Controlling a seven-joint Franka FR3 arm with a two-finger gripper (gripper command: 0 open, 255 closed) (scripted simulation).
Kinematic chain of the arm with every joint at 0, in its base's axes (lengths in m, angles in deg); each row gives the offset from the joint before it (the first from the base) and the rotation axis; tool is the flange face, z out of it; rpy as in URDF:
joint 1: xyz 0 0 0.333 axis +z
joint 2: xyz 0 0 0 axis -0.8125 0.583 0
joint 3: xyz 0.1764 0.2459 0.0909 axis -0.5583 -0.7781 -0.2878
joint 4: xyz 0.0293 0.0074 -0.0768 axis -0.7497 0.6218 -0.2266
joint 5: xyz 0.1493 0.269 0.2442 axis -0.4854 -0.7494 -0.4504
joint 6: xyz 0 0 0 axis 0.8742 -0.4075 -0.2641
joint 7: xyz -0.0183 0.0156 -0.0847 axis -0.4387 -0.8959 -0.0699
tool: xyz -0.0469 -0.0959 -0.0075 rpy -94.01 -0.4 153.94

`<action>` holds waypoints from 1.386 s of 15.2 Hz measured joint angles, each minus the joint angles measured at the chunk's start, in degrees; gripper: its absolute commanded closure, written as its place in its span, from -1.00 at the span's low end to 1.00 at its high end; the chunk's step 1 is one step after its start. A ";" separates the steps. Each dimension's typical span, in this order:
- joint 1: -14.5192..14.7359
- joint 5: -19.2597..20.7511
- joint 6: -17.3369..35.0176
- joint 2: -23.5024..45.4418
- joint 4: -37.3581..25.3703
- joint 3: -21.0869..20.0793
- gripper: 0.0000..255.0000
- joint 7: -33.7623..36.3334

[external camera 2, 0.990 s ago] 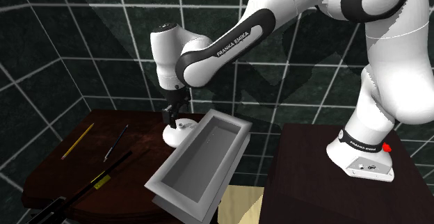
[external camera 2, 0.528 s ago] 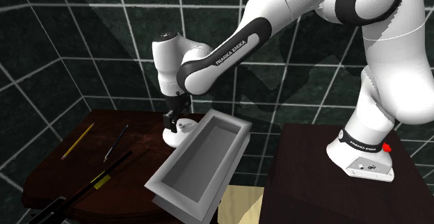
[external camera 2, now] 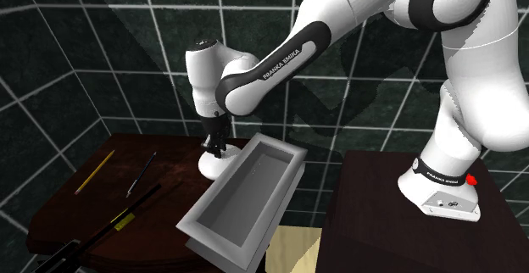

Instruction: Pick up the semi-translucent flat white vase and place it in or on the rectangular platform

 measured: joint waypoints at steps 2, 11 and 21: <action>0.00 0.00 0.00 -0.01 0.01 0.00 1.00 0.00; -0.11 -0.31 -1.70 -1.37 -0.30 -0.18 1.00 -0.22; -0.37 -1.18 -7.57 -4.72 -2.89 -0.62 1.00 -0.99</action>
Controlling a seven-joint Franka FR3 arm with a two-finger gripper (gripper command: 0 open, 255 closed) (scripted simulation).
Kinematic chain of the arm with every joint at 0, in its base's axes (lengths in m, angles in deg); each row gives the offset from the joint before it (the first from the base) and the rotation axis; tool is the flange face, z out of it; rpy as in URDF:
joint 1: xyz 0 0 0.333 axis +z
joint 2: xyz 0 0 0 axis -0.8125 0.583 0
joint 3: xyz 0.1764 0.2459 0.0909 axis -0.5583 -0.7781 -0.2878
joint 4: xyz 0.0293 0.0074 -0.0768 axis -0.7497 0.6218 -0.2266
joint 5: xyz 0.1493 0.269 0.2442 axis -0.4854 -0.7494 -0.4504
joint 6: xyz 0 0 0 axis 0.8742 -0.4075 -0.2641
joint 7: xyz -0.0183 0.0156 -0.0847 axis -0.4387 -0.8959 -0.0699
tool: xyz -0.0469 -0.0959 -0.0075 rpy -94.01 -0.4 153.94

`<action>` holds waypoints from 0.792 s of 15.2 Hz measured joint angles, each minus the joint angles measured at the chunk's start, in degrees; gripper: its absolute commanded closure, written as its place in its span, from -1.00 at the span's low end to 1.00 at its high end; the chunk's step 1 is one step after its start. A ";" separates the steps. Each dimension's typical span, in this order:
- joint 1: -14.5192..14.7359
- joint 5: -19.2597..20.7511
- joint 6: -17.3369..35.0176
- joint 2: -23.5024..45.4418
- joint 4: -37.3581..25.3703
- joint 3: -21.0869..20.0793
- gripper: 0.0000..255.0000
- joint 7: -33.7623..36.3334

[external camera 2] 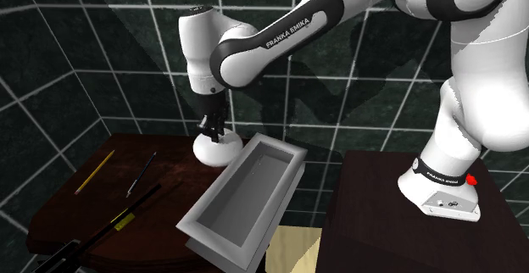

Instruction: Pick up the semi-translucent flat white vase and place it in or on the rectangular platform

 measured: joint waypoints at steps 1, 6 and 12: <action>0.01 -0.08 -0.82 -0.27 -0.57 -0.04 1.00 -0.06; -0.05 -0.43 -4.03 -1.45 -2.60 -0.19 1.00 -0.41; 0.10 -0.74 -8.36 -2.44 -5.96 -0.38 1.00 -0.61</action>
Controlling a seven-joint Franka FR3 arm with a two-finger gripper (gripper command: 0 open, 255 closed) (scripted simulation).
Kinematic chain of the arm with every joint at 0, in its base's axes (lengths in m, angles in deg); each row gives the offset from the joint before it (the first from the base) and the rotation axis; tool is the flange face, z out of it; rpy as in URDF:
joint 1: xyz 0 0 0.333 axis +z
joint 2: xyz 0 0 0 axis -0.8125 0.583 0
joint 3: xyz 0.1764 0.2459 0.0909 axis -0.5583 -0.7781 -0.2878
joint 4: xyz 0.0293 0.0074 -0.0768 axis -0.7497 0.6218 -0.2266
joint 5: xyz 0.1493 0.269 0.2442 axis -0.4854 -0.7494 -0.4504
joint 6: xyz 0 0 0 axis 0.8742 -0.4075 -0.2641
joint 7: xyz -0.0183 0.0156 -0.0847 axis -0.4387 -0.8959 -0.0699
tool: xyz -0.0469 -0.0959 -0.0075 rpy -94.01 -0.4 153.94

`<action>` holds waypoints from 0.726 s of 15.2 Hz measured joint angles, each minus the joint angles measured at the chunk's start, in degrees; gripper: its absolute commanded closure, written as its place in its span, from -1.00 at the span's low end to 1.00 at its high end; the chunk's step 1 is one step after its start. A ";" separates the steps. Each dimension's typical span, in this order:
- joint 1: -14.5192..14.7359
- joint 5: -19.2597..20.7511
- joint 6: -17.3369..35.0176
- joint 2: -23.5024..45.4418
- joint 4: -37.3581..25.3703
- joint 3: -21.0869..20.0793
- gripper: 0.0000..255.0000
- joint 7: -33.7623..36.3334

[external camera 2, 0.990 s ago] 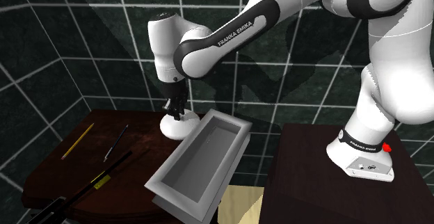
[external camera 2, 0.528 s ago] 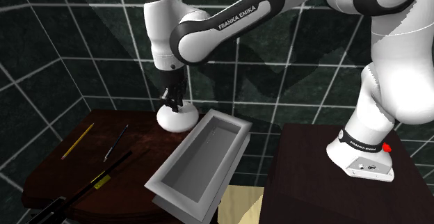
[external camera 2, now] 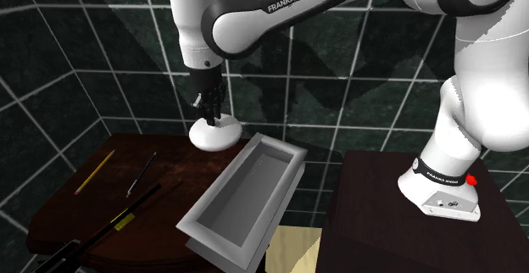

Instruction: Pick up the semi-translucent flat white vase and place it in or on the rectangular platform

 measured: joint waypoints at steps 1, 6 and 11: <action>-0.08 -0.08 -0.60 -0.29 -0.31 0.00 1.00 -0.17; -0.11 -0.31 -3.96 -1.13 -2.86 -0.07 1.00 -0.47; 1.04 -0.98 -4.23 -6.64 2.43 -1.11 1.00 1.75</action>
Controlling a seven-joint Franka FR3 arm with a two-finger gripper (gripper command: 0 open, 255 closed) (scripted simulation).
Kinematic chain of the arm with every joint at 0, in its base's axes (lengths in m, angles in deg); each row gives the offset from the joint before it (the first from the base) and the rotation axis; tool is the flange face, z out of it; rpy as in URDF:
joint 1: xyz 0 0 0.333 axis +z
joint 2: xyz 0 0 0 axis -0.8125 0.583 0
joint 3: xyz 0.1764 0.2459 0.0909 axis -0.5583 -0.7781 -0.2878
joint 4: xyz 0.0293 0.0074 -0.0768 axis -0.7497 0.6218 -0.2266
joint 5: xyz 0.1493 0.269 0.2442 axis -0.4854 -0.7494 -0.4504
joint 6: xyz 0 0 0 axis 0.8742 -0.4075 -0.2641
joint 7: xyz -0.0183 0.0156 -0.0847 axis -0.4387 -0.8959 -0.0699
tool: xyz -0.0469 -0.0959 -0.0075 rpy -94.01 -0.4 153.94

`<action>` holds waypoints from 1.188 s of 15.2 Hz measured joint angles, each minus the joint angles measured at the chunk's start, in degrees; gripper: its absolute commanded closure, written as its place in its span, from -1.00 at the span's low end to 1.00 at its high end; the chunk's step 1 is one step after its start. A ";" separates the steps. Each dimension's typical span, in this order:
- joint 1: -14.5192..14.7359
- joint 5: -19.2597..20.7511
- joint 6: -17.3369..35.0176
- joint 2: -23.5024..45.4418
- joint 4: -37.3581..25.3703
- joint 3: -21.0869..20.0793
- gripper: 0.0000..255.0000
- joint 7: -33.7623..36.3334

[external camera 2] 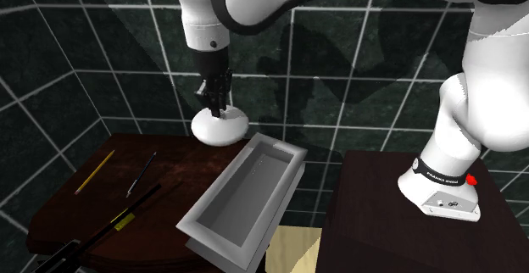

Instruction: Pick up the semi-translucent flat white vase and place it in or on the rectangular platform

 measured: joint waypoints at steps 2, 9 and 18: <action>0.85 -0.43 0.28 -3.29 3.59 -0.75 1.00 1.63; 4.00 -2.19 -0.03 -12.72 12.76 -3.67 1.00 7.43; 4.94 -2.58 4.44 -14.75 19.34 -4.58 1.00 9.46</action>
